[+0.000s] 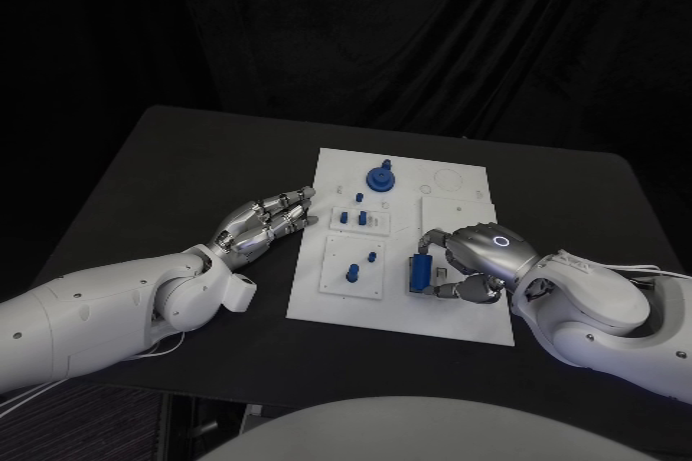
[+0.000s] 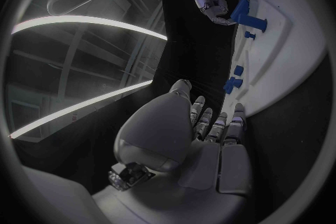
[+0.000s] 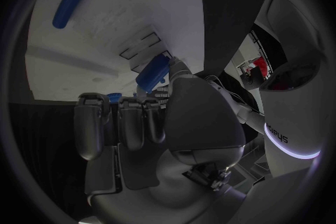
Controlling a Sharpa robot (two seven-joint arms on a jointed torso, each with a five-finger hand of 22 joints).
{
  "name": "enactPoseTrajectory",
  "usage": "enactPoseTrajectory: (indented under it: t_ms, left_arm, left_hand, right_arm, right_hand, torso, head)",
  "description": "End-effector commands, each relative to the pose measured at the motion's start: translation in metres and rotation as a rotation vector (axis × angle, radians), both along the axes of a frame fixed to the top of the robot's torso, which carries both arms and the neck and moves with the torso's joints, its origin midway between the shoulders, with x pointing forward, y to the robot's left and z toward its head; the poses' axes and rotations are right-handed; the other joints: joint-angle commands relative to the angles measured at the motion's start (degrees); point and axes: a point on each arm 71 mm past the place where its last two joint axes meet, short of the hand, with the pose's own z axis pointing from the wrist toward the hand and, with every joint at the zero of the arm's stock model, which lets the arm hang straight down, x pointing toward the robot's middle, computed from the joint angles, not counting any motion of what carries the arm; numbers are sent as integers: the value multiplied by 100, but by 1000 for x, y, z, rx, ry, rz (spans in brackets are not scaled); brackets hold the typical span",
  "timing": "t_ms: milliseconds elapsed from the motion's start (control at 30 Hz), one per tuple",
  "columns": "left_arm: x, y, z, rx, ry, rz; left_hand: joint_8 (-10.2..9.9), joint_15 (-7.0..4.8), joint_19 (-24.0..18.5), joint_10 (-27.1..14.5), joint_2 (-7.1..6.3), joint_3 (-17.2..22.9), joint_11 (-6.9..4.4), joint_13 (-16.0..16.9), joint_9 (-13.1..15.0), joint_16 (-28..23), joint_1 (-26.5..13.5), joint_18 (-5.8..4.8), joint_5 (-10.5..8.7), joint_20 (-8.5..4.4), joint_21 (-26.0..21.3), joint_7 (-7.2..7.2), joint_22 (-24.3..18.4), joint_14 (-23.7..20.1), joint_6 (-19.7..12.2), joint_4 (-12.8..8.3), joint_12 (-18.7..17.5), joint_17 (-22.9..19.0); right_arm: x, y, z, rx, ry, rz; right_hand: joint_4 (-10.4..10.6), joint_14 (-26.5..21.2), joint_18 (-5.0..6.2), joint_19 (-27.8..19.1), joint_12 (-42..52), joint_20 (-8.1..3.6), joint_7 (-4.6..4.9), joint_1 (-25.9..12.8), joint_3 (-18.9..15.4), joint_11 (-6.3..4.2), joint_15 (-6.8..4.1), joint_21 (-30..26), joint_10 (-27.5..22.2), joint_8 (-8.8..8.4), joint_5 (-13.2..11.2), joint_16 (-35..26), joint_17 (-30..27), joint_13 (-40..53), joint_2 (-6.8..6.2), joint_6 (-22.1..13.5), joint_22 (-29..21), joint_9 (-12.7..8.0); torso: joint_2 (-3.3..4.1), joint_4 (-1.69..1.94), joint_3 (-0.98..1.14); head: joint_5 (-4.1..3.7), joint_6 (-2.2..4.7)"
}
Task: Assemble the parts on the task board
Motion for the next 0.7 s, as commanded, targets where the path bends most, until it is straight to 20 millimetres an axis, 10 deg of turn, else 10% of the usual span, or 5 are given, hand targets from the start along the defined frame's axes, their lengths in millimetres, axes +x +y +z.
enactPoseTrajectory:
  t_ms: [33,700]
  left_arm:
    - [-1,-1,1,-21,-7,-9]
    - [-2,0,0,-20,-5,-7]
  left_hand:
    - [36,22,25,24,35,33,22,8,5,30,40,-117,-29,20,32,28,1,-1,13,-9,32,7]
    - [41,23,34,36,37,41,39,10,7,33,33,-119,-34,19,37,46,9,3,33,-1,45,8]
  right_arm:
    - [-2,0,4,35,-31,1]
    - [-6,-4,2,13,22,-14]
  right_hand:
    - [39,549,-28,378,15,-34,-111,-72,-7,-50,-52,35,606,23,35,-3,1299,1510,21,174,1368,-19]
    - [43,546,-33,389,15,-51,-117,-223,-68,-61,-66,55,606,-80,40,-10,1284,1510,80,273,1375,-198]
  torso:
    - [0,-1,1]
    - [-2,-7,5]
  head:
    - [3,-1]
    - [6,-1]
